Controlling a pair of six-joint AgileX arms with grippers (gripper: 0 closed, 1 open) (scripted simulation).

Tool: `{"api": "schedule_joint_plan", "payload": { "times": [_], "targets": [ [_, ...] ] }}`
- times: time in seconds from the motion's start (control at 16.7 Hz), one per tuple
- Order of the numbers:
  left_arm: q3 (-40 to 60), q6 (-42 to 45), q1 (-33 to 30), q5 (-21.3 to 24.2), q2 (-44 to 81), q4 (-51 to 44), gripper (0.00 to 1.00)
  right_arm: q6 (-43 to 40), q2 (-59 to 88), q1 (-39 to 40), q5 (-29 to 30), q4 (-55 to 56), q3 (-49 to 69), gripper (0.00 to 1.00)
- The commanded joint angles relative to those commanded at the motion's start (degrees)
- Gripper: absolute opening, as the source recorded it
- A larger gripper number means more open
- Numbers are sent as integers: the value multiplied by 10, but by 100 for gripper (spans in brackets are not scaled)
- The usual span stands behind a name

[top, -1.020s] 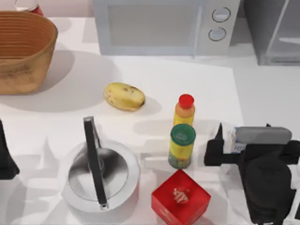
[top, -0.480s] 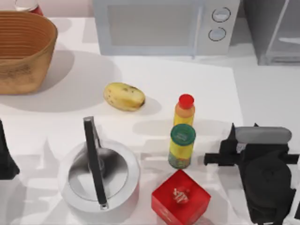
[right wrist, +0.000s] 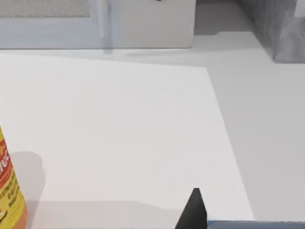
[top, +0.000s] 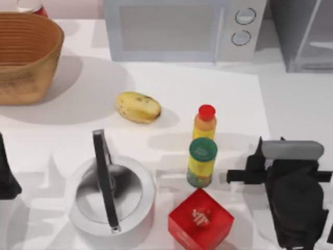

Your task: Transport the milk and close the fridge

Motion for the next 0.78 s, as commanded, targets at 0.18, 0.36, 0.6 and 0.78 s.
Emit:
{"api": "schedule_joint_plan", "payload": {
  "times": [0.18, 0.36, 0.6, 0.78],
  "targets": [
    [0, 0, 0, 0, 0, 0, 100, 0, 0, 0, 0, 0, 0, 0],
    [0, 0, 0, 0, 0, 0, 100, 1, -2, -1, 1, -1, -1, 0],
    [0, 0, 0, 0, 0, 0, 100, 18, -35, -14, 5, -21, -9, 0],
    [0, 0, 0, 0, 0, 0, 100, 21, -84, -16, 7, -50, -8, 0]
  ]
}}
